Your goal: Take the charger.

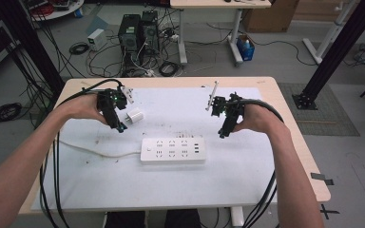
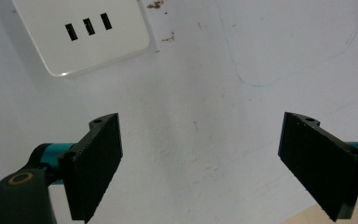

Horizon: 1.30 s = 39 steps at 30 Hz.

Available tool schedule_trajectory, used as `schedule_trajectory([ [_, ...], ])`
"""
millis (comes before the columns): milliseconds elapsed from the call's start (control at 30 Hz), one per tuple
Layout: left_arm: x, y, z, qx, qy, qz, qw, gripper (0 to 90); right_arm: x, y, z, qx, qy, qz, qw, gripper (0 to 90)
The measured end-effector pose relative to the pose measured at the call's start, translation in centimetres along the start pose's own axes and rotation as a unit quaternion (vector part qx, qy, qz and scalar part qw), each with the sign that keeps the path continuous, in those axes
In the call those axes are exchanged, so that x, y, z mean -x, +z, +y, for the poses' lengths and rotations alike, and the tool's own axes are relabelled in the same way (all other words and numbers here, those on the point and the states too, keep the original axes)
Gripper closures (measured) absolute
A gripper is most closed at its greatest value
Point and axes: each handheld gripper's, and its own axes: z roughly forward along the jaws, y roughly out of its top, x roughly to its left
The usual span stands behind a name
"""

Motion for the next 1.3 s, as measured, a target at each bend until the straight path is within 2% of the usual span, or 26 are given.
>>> schedule_trajectory([
  [100,-0.5,0.5,-0.3,0.009,-0.023,0.006,0.9997,12.0,0.0,0.0,0.0,0.003,0.000,-0.005,1.0000,13.0],
  [133,-0.8,0.8,-0.5,0.020,-0.043,0.008,0.9989,12.0,0.0,0.0,0.0,0.001,0.001,-0.008,1.0000,13.0],
  [167,-0.8,0.8,-0.5,0.020,-0.043,0.008,0.9989,12.0,-0.1,0.0,0.1,0.001,0.003,-0.009,1.0000,13.0],
  [200,-1.3,1.1,-0.6,0.022,-0.062,0.010,0.9978,12.0,-0.1,0.0,0.1,0.001,0.005,-0.011,0.9999,13.1],
  [233,-1.3,1.1,-0.6,0.022,-0.062,0.010,0.9978,12.0,-0.1,0.0,0.2,0.002,0.005,-0.011,0.9999,13.0],
  [267,-1.7,1.5,-0.7,0.032,-0.085,0.017,0.9957,12.0,-0.1,0.1,0.3,0.004,0.007,-0.011,0.9999,13.0],
  [300,-1.7,1.5,-0.7,0.032,-0.085,0.017,0.9957,12.0,-0.1,0.1,0.3,0.005,0.007,-0.011,0.9999,13.0],
  [333,-2.0,1.9,-0.8,0.042,-0.101,0.022,0.9937,12.1,-0.2,0.1,0.4,0.004,0.008,-0.011,0.9999,13.0],
  [367,-2.0,1.9,-0.8,0.042,-0.101,0.022,0.9937,12.1,-0.2,0.1,0.4,0.004,0.008,-0.011,0.9999,13.0],
  [400,-2.2,2.1,-0.9,0.047,-0.109,0.023,0.9926,12.1,-0.2,0.1,0.4,0.005,0.007,-0.011,0.9999,13.0],
  [500,-2.8,2.6,-1.1,0.066,-0.134,0.031,0.9883,12.1,-0.2,0.1,0.5,0.006,0.011,-0.014,0.9998,13.0],
  [567,-3.2,2.9,-1.3,0.086,-0.158,0.033,0.9832,12.1,-0.2,0.0,0.6,0.014,0.013,-0.015,0.9997,13.0],
  [633,-3.5,3.2,-1.5,0.096,-0.174,0.040,0.9794,12.1,-0.1,0.0,0.6,0.017,0.014,-0.015,0.9996,13.1],
  [667,-3.6,3.4,-1.6,0.099,-0.177,0.042,0.9782,12.1,-0.1,0.0,0.6,0.017,0.018,-0.015,0.9996,13.0],
  [767,-4.1,4.3,-2.1,0.115,-0.196,0.046,0.9727,12.1,-0.1,0.0,0.5,0.015,0.019,-0.017,0.9996,13.0],
  [833,-4.1,4.3,-2.1,0.115,-0.196,0.046,0.9727,12.1,-0.1,0.0,0.5,0.017,0.019,-0.017,0.9995,13.0],
  [867,-4.4,5.0,-2.4,0.122,-0.210,0.048,0.9689,12.1,-0.1,0.0,0.4,0.019,0.022,-0.017,0.9994,13.1],
  [900,-4.4,5.0,-2.4,0.122,-0.210,0.048,0.9689,12.1,-0.1,0.0,0.4,0.019,0.022,-0.017,0.9994,13.1],
  [933,-4.6,5.5,-2.6,0.127,-0.217,0.051,0.9666,12.1,-0.1,0.1,0.3,0.023,0.024,-0.017,0.9993,13.0],
  [967,-4.6,5.5,-2.6,0.127,-0.217,0.051,0.9666,12.1,-0.1,0.1,0.3,0.024,0.023,-0.016,0.9993,13.0],
  [1000,-4.6,5.9,-2.7,0.132,-0.221,0.055,0.9647,12.1,-0.1,0.2,0.3,0.025,0.025,-0.014,0.9993,13.0],
  [1067,-4.6,5.9,-2.7,0.132,-0.221,0.055,0.9647,12.1,-0.2,0.2,0.2,0.025,0.027,-0.013,0.9992,13.0],
  [1167,-4.7,6.7,-2.7,0.135,-0.223,0.066,0.9631,12.1,-0.2,0.4,0.1,0.027,0.029,-0.012,0.9991,13.0],
  [1233,-4.8,7.2,-2.7,0.141,-0.232,0.065,0.9604,12.1,-0.2,0.5,0.1,0.027,0.031,-0.011,0.9991,13.1],
  [1300,-4.8,7.6,-2.7,0.138,-0.235,0.067,0.9598,12.1,-0.2,0.5,0.1,0.025,0.029,-0.012,0.9992,13.1],
])
